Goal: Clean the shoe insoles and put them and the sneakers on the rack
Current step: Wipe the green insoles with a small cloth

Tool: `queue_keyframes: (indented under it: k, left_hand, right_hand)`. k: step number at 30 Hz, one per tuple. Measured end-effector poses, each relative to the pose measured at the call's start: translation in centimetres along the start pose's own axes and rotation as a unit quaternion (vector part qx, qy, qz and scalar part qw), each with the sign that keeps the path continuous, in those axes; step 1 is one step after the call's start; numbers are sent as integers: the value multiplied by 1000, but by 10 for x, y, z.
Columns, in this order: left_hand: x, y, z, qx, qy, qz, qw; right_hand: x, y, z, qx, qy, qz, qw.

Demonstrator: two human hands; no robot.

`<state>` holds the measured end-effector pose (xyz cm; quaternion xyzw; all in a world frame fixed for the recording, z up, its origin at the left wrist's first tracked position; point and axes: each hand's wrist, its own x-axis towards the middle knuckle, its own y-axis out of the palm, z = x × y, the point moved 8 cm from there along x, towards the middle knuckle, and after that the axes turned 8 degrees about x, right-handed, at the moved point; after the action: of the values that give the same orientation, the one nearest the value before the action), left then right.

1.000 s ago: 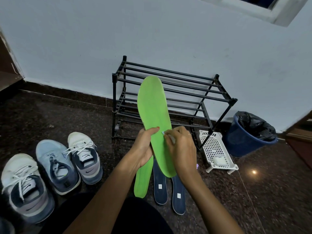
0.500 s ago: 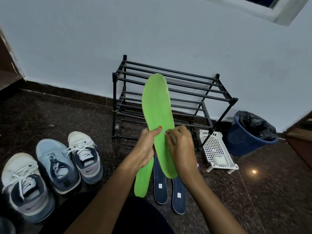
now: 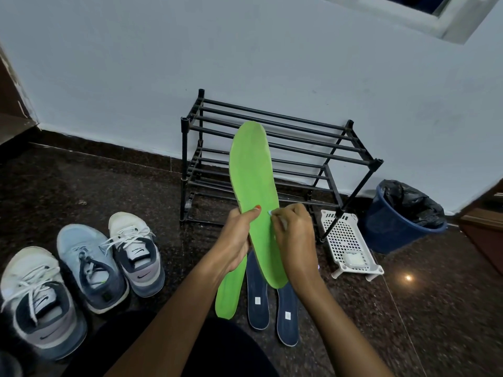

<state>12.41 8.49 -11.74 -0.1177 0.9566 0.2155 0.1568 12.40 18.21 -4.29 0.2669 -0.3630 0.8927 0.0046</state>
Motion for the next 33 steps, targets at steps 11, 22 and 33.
queue_keyframes:
  k: [11,22,33]
  left_hand:
    - [2,-7,-2,-6,7,-19,1000]
    - [3,-10,-4,12,19,-32,999]
    - [2,-3,-2,25,14,-20,999]
  right_hand:
    - [-14,11,15,14,-34,22,999]
    - [-14,15,15,9,-40,24,999]
    - [-4,3,0,-14,-16,-11,1000]
